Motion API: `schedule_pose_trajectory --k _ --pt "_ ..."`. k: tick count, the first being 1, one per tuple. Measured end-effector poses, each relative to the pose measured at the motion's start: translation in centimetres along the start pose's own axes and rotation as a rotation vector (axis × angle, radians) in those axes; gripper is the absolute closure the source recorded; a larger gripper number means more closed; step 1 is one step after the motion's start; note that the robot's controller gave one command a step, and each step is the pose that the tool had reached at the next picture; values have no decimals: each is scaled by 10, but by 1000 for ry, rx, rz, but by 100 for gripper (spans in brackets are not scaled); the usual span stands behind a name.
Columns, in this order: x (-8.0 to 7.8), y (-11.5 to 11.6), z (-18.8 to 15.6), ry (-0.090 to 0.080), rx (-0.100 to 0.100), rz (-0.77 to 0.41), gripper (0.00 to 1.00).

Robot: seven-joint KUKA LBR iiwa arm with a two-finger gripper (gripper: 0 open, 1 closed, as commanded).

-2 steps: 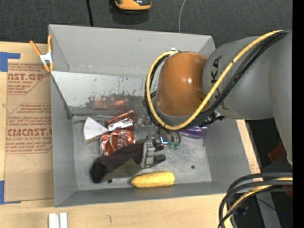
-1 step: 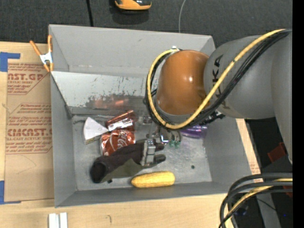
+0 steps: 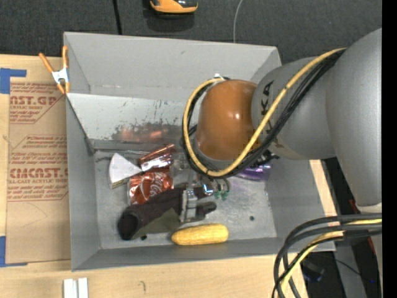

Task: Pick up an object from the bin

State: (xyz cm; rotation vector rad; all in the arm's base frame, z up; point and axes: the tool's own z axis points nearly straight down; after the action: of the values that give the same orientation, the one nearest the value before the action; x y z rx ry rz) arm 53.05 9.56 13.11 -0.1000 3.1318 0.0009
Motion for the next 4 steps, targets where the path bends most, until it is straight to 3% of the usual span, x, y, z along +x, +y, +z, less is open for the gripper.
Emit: schedule_pose_trajectory --k 1,3,4 --pt "17 12 60 5 -2 54 100" --pt "17 12 60 5 -2 54 100" --pt "-5 49 -59 7 -1 70 100"
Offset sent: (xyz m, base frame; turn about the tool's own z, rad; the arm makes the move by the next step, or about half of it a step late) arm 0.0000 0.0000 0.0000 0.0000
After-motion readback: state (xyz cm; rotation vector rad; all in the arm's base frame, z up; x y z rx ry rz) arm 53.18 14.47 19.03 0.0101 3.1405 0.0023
